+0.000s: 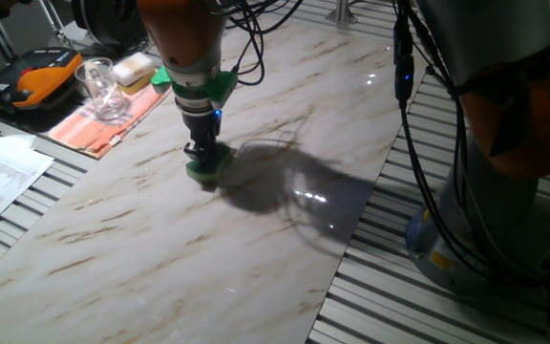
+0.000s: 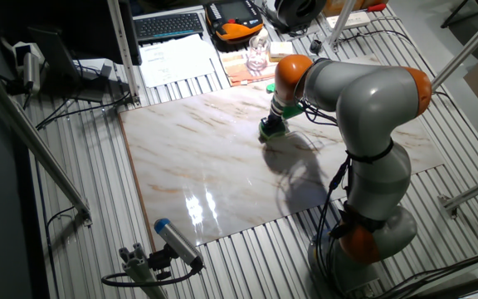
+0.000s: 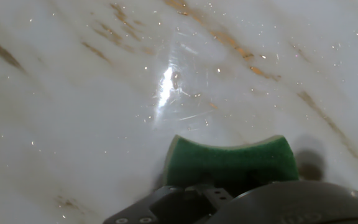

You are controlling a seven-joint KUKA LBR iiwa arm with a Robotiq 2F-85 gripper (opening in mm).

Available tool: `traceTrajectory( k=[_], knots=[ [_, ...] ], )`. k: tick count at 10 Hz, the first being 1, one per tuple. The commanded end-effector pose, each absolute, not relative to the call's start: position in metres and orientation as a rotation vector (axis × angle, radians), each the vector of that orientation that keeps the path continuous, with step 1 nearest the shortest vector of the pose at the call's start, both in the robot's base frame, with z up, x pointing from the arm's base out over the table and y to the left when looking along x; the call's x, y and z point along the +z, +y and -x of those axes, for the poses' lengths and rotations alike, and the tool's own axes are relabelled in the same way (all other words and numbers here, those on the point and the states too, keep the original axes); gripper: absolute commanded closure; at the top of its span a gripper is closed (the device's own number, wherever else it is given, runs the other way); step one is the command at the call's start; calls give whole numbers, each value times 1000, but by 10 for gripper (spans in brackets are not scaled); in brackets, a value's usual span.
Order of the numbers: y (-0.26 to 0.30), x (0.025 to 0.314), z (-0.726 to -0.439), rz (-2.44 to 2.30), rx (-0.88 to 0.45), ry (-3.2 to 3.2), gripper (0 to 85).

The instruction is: Clean the tabletop with a sponge

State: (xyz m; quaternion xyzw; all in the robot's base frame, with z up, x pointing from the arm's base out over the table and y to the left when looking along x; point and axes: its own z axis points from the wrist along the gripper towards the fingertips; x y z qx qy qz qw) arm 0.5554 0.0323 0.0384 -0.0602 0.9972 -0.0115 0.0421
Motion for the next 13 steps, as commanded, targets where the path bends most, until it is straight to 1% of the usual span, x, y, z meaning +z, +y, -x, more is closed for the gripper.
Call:
traceTrajectory(
  k=[1, 13],
  knots=[
    [33, 38, -555, 182, -35, 3052, 510],
    [32, 36, -556, 190, -14, 3054, 510]
  ],
)
